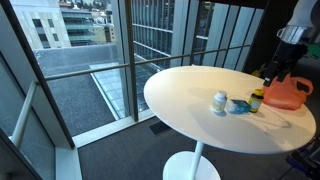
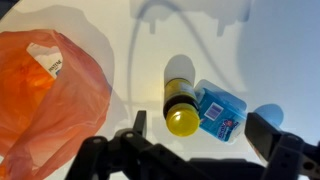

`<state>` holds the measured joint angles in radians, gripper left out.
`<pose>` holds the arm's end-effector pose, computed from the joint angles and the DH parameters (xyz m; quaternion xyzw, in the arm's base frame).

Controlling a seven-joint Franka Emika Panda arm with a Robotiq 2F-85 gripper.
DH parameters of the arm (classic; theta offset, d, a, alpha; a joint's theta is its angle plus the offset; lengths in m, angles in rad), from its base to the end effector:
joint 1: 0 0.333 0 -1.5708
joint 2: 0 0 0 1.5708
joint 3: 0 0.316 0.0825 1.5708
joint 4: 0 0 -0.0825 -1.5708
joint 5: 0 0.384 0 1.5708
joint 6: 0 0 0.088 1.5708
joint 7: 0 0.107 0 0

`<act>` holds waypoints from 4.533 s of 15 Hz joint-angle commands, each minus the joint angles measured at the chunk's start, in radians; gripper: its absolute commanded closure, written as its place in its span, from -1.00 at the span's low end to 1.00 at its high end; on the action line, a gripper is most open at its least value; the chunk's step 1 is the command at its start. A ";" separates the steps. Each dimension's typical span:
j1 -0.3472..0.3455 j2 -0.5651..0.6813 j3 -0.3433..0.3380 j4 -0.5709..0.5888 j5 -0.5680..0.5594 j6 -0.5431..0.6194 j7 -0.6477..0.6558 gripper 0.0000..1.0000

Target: Put the yellow bottle in the plastic bag

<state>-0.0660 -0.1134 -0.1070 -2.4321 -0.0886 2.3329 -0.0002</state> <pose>0.4661 -0.0828 0.3496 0.9981 -0.0557 0.0047 0.0267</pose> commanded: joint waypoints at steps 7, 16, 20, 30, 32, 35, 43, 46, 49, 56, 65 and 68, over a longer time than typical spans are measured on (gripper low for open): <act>-0.009 0.134 0.014 0.041 -0.020 0.096 0.090 -1.00; 0.000 0.219 0.003 0.096 -0.052 0.117 0.183 -0.86; 0.002 0.231 0.001 0.110 -0.056 0.115 0.195 0.06; -0.005 0.104 -0.001 0.079 -0.051 0.040 0.171 0.59; -0.008 0.049 0.000 0.070 -0.066 0.015 0.178 0.59; -0.022 -0.033 0.004 0.067 -0.092 -0.029 0.181 0.59; -0.085 -0.195 0.002 0.098 -0.102 -0.106 0.173 0.59; -0.116 -0.232 -0.003 0.111 -0.101 -0.114 0.174 0.59; -0.151 -0.256 -0.012 0.125 -0.103 -0.117 0.178 0.59; -0.235 -0.262 -0.056 0.134 -0.109 -0.110 0.182 0.59; -0.259 -0.197 -0.096 0.107 -0.102 -0.088 0.175 0.59; -0.256 -0.150 -0.103 0.110 -0.097 -0.082 0.176 0.59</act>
<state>-0.3230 -0.3026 -0.2023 -2.3342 -0.1742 2.2485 0.1626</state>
